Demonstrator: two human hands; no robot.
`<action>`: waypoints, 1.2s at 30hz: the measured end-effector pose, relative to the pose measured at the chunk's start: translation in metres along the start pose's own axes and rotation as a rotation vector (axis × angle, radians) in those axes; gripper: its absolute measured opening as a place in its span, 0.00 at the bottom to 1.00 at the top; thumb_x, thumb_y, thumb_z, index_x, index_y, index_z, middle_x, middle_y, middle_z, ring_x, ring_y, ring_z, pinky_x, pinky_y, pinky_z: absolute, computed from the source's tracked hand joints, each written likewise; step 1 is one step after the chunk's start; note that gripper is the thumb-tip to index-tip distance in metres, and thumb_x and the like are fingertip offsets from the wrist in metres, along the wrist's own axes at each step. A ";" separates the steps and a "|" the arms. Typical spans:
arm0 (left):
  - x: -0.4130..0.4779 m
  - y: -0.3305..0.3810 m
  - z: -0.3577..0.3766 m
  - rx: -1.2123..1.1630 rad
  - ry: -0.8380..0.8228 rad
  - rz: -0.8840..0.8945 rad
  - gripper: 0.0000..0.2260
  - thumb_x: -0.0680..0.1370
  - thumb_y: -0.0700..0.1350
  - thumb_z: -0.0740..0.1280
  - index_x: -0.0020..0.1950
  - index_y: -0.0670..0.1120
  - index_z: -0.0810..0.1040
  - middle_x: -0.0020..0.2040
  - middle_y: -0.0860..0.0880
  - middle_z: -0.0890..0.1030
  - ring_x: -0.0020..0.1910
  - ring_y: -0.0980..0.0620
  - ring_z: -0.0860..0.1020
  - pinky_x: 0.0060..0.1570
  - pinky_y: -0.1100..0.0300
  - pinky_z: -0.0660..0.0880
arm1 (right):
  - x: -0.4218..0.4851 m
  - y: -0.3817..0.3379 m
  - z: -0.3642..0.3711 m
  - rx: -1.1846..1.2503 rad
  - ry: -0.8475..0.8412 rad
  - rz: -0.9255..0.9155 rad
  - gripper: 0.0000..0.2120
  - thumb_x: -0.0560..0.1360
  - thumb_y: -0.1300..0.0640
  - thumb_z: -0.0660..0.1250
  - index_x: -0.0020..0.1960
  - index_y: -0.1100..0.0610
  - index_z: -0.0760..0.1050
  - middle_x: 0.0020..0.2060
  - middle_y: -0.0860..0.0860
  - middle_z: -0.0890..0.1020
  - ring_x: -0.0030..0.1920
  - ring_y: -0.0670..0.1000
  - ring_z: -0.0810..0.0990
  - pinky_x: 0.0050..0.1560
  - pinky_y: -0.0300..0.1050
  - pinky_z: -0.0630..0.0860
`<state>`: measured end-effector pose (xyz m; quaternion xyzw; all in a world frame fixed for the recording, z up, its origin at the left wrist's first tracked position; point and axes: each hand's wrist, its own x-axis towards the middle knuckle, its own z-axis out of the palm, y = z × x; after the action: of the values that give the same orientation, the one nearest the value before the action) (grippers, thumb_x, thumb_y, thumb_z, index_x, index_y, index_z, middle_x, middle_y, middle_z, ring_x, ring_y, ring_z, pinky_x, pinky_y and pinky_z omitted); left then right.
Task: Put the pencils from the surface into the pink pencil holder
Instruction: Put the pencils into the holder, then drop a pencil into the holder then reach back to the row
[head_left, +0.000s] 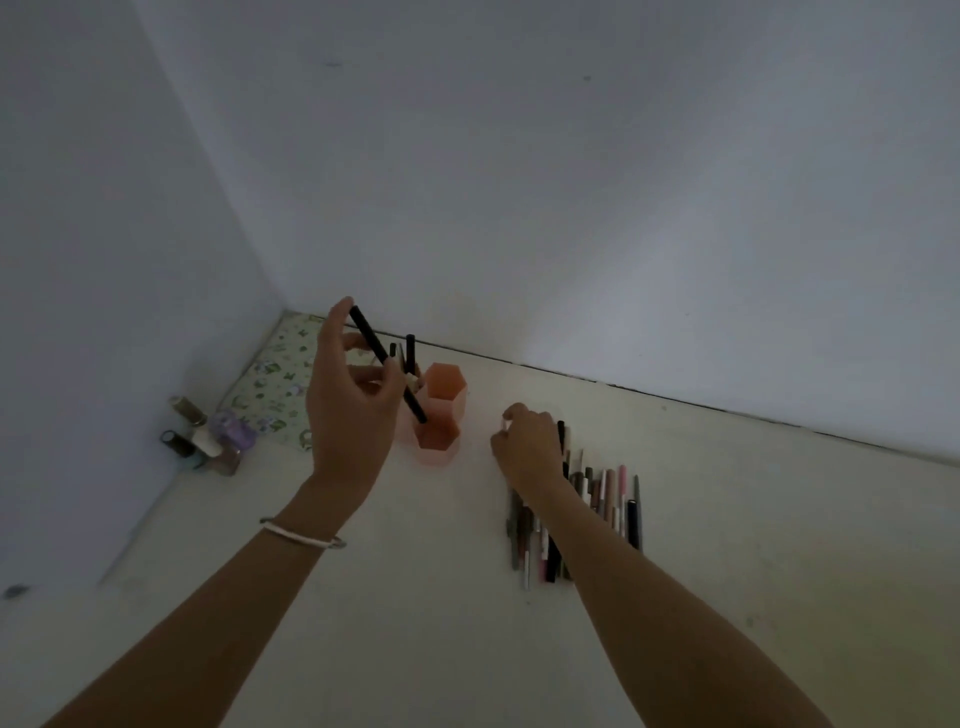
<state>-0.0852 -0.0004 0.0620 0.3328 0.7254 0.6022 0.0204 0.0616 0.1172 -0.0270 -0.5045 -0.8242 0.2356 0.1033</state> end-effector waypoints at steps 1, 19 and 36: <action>0.006 -0.003 -0.003 -0.002 0.043 -0.013 0.30 0.75 0.41 0.69 0.72 0.58 0.62 0.49 0.61 0.76 0.37 0.60 0.82 0.35 0.71 0.75 | 0.005 -0.004 -0.011 0.130 0.042 0.051 0.09 0.75 0.61 0.63 0.55 0.60 0.75 0.44 0.55 0.82 0.45 0.55 0.79 0.47 0.49 0.76; 0.002 -0.054 -0.011 0.528 0.017 0.090 0.12 0.78 0.46 0.68 0.59 0.44 0.82 0.60 0.45 0.77 0.62 0.45 0.74 0.52 0.53 0.76 | 0.004 -0.108 -0.105 0.917 0.552 -0.182 0.11 0.75 0.66 0.62 0.53 0.53 0.70 0.39 0.46 0.77 0.36 0.45 0.77 0.37 0.39 0.75; -0.019 -0.037 -0.029 0.266 -0.071 0.028 0.12 0.76 0.39 0.62 0.58 0.50 0.75 0.53 0.55 0.77 0.42 0.57 0.77 0.38 0.60 0.77 | 0.001 -0.098 -0.045 0.244 0.192 -0.343 0.18 0.76 0.67 0.61 0.63 0.57 0.76 0.56 0.53 0.77 0.56 0.52 0.74 0.61 0.47 0.72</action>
<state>-0.1001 -0.0371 0.0304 0.3637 0.7929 0.4889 -0.0066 0.0031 0.0938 0.0601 -0.3609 -0.8498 0.2633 0.2799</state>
